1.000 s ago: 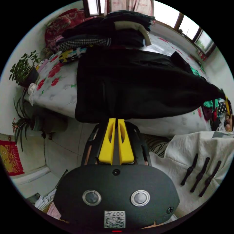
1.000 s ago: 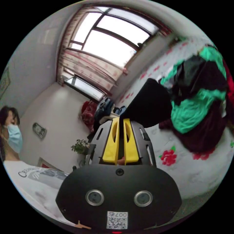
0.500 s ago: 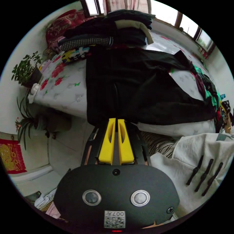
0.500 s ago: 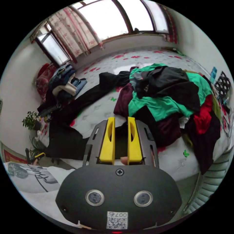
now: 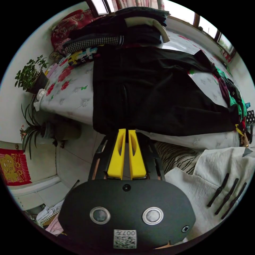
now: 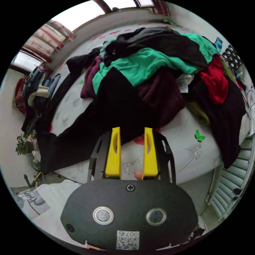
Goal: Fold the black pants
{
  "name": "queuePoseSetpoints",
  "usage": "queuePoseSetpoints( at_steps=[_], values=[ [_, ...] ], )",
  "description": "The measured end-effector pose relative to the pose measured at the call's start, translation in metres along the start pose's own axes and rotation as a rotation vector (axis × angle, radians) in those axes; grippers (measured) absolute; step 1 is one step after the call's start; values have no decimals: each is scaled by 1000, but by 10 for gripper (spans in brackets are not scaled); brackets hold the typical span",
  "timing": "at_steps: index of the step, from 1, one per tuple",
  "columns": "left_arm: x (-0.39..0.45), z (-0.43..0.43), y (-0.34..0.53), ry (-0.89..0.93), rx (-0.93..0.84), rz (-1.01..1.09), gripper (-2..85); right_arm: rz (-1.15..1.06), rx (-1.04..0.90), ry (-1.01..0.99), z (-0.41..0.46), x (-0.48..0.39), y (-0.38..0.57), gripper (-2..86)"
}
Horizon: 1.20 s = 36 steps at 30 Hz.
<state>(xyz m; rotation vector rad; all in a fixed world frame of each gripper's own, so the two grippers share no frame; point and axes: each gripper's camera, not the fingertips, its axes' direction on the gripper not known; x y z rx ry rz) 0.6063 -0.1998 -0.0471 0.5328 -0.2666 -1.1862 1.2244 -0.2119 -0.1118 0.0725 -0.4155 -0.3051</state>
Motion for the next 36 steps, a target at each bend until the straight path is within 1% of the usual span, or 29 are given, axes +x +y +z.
queuePoseSetpoints(
  at_steps=[1,2,5,7,8,9,10,12,14,15,16,17,19,21,24,28,30,32,36],
  values=[
    [-1,0,-1,5,1,-4,-8,-6,-10,50,5,-3,-4,43],
    [-2,0,-4,14,3,-10,-8,-24,-12,55,5,-6,-5,32],
    [-1,-4,-9,21,9,3,-8,-148,56,1,-29,-16,-2,7],
    [2,-7,-12,28,10,31,-8,-195,196,-6,-87,-15,17,2],
    [6,-5,-13,48,2,60,-7,-195,235,0,-103,-13,24,1],
    [11,-1,-15,65,-12,84,-6,-186,293,36,-128,-7,37,0],
    [13,2,-16,67,-22,89,-6,-171,311,72,-142,0,47,-1],
    [23,19,-20,82,-83,98,-4,-131,269,80,-137,16,53,-1],
    [27,28,-23,77,-109,91,-2,-6,140,146,-101,37,52,0],
    [27,29,-25,83,-112,94,0,69,36,228,-78,46,51,2],
    [26,27,-26,84,-110,94,1,81,14,283,-67,44,55,3],
    [23,22,-28,78,-102,94,2,77,43,299,-68,39,58,4],
    [15,11,-32,82,-92,93,1,37,188,289,-77,10,62,11],
    [3,-4,-44,31,-74,72,-5,-28,233,219,-77,-14,50,22],
    [-17,-23,-72,-39,-12,42,-5,-137,239,115,-65,-58,13,37],
    [-48,-30,-131,26,52,-24,23,-265,227,-16,-42,-135,-52,54],
    [-61,-25,-181,68,81,-40,46,-319,221,-57,-35,-172,-81,61],
    [-68,-14,-221,72,82,-44,52,-381,231,-62,-28,-211,-111,67],
    [-85,20,-315,88,32,-56,61,-515,197,-5,-4,-302,-180,80]
  ],
)
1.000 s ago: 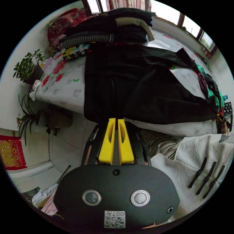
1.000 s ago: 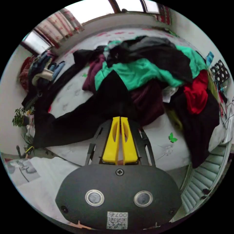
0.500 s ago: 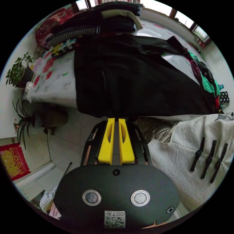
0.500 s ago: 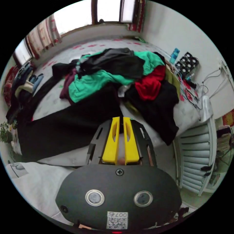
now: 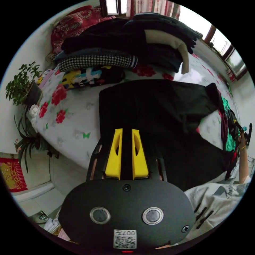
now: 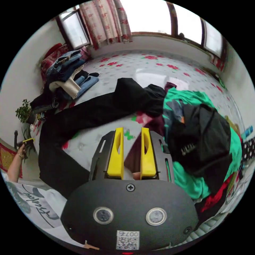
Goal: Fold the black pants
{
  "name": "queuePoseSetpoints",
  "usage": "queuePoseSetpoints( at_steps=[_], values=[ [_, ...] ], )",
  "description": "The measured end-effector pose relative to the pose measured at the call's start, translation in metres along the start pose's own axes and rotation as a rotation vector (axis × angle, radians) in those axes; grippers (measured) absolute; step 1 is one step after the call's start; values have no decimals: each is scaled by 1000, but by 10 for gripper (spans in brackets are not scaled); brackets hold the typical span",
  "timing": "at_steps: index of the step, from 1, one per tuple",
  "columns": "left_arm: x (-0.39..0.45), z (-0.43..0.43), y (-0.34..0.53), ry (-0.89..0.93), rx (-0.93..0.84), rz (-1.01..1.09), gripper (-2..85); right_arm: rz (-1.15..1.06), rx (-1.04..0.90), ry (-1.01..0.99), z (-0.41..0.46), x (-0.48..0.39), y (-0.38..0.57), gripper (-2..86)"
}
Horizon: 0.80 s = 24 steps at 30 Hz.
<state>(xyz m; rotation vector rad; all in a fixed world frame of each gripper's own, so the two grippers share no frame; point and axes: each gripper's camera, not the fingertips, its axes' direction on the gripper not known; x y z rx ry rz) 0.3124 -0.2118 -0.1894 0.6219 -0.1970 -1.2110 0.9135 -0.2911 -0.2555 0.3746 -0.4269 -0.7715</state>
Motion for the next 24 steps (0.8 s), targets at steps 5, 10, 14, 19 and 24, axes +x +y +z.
queuePoseSetpoints(
  at_steps=[5,10,14,19,24],
  values=[
    [-13,41,-92,-50,-37,11,73,-85,-88,50,57,-27,-107,96],
    [-17,95,-145,-101,-159,53,96,-82,-191,91,129,-25,-197,104],
    [-15,101,-145,-100,-127,144,53,-58,-336,125,182,-20,-217,93],
    [-35,84,-134,-40,-87,103,-5,-87,-295,103,159,-20,-207,34],
    [-56,-6,-79,89,146,84,-9,-192,44,19,11,-17,-165,24]
  ],
)
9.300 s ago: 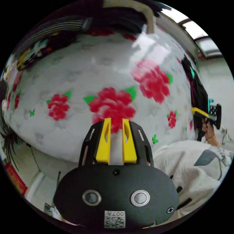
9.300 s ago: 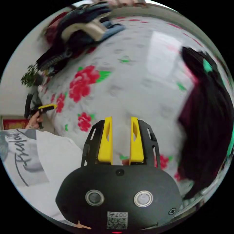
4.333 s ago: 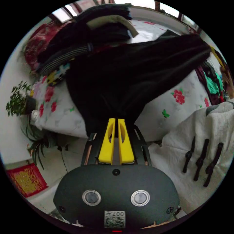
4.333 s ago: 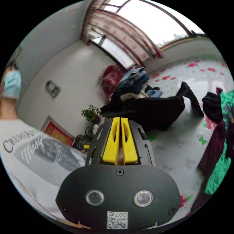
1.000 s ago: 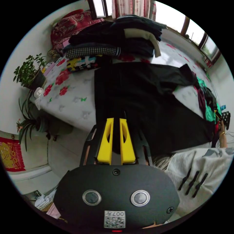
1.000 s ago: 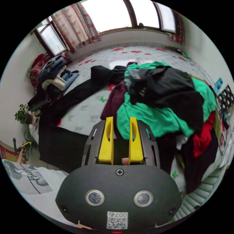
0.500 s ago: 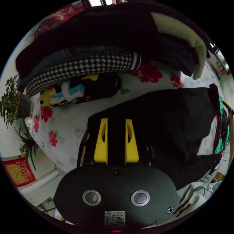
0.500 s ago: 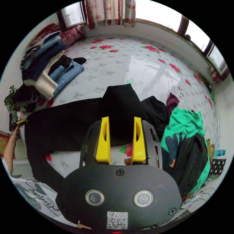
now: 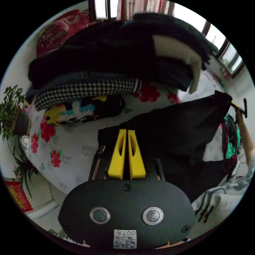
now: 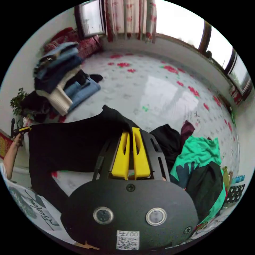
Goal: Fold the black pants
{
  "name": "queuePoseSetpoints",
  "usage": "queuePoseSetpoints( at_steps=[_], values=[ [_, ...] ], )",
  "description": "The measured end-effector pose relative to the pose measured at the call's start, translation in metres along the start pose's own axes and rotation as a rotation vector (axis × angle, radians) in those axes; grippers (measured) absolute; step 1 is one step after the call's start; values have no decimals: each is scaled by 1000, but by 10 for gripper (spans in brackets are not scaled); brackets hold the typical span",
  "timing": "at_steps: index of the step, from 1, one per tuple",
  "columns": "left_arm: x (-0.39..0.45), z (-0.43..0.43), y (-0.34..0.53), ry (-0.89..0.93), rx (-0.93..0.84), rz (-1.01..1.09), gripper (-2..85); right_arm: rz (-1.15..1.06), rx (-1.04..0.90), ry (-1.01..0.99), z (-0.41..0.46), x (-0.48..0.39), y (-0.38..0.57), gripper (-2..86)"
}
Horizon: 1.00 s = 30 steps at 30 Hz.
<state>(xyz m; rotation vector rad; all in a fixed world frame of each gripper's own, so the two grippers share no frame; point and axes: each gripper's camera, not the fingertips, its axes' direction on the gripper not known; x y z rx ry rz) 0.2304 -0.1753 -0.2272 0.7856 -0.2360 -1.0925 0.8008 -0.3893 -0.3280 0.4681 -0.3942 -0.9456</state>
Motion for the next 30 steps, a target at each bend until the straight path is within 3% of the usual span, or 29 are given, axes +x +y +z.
queuePoseSetpoints(
  at_steps=[4,7,11,13,16,19,22,26,30],
  values=[
    [7,-83,71,41,197,-8,-10,-56,235,40,-141,-6,97,23],
    [13,-130,151,90,304,-36,-10,-11,273,65,-205,-2,197,25],
    [19,-114,256,120,163,-161,-9,187,46,-9,-205,19,326,38],
    [22,-88,288,99,40,-192,-9,365,-208,-119,-179,41,404,48],
    [24,-59,320,89,-95,-199,-9,558,-129,-212,-201,69,474,60],
    [20,-62,329,99,-75,-212,-9,679,18,-280,-232,105,506,74],
    [22,-72,332,92,-51,-178,-9,741,73,-213,-249,133,518,85],
    [26,-80,338,84,-32,-156,-9,879,106,-190,-247,174,534,91],
    [24,-94,338,113,13,-169,-10,961,51,-322,-222,220,527,64]
  ],
)
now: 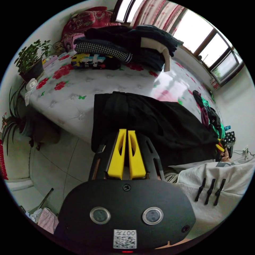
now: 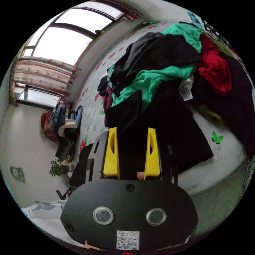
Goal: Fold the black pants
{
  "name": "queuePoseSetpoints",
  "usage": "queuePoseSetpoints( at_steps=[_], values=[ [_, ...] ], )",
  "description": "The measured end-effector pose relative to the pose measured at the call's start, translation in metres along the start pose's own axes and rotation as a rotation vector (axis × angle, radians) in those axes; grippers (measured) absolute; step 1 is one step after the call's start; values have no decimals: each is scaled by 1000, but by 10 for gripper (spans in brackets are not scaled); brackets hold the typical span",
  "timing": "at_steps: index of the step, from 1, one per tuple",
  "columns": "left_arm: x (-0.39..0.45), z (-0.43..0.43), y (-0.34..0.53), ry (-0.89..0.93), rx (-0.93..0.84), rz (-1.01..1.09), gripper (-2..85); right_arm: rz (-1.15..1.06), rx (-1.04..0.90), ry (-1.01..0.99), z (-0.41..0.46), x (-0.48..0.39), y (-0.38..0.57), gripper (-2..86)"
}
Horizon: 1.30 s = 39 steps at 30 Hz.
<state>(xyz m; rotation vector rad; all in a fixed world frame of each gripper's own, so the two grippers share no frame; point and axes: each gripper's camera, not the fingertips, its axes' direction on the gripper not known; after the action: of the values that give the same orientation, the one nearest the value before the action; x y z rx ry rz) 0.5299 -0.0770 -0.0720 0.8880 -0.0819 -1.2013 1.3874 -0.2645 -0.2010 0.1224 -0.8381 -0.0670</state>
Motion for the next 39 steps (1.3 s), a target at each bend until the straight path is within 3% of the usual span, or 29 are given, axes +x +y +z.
queuePoseSetpoints(
  at_steps=[5,9,11,14,18,21,26,33,39],
  values=[
    [7,-41,-3,49,120,15,-10,-113,-7,-33,-26,-23,-29,9],
    [17,-77,30,-11,196,55,-10,-427,320,-205,-138,-51,6,1],
    [12,-69,54,-50,166,20,-10,-447,379,-157,-164,-37,28,0],
    [-8,-28,92,-55,32,-127,-10,-279,269,-38,-146,26,50,-2],
    [-20,28,121,-28,-124,-251,-10,57,-33,117,-67,117,74,-2],
    [-15,29,117,-34,-132,-235,-10,98,43,-1,-74,124,79,-1],
    [0,29,120,-104,-187,-115,-8,-90,49,27,-90,75,67,5],
    [3,13,162,-116,-128,-198,27,-81,78,355,-82,53,92,28],
    [8,-11,179,-140,-14,-219,47,-446,71,424,-37,-34,95,36]
  ],
)
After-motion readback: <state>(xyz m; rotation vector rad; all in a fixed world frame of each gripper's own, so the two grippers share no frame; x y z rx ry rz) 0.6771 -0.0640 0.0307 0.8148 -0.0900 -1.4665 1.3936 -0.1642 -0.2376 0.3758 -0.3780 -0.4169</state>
